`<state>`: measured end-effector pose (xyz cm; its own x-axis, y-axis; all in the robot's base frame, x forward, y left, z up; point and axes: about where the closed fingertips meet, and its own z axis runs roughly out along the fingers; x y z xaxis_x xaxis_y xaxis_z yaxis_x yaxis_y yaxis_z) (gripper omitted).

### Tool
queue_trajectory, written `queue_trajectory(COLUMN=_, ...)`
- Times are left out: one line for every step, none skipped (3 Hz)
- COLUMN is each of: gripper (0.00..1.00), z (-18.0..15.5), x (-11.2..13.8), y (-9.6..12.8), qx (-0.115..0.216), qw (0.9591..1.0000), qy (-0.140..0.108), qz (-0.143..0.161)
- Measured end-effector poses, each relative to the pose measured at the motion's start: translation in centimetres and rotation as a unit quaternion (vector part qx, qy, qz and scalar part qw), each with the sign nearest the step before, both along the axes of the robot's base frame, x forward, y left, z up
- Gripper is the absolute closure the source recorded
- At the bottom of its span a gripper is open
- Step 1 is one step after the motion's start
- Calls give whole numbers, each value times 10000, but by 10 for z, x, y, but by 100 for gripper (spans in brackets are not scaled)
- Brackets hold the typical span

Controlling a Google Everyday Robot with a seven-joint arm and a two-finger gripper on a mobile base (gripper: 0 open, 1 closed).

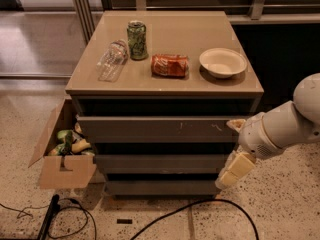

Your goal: Open top drawer

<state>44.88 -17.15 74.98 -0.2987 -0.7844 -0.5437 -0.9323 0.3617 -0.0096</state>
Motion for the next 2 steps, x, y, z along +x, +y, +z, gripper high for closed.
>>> queue_trajectory(gripper=0, z=-2, x=8, y=10, qx=85, qw=9998, qy=-189, qz=47)
queue_trajectory(gripper=0, z=3, x=11, y=13, qx=233, qw=9985, qy=-496, qz=12)
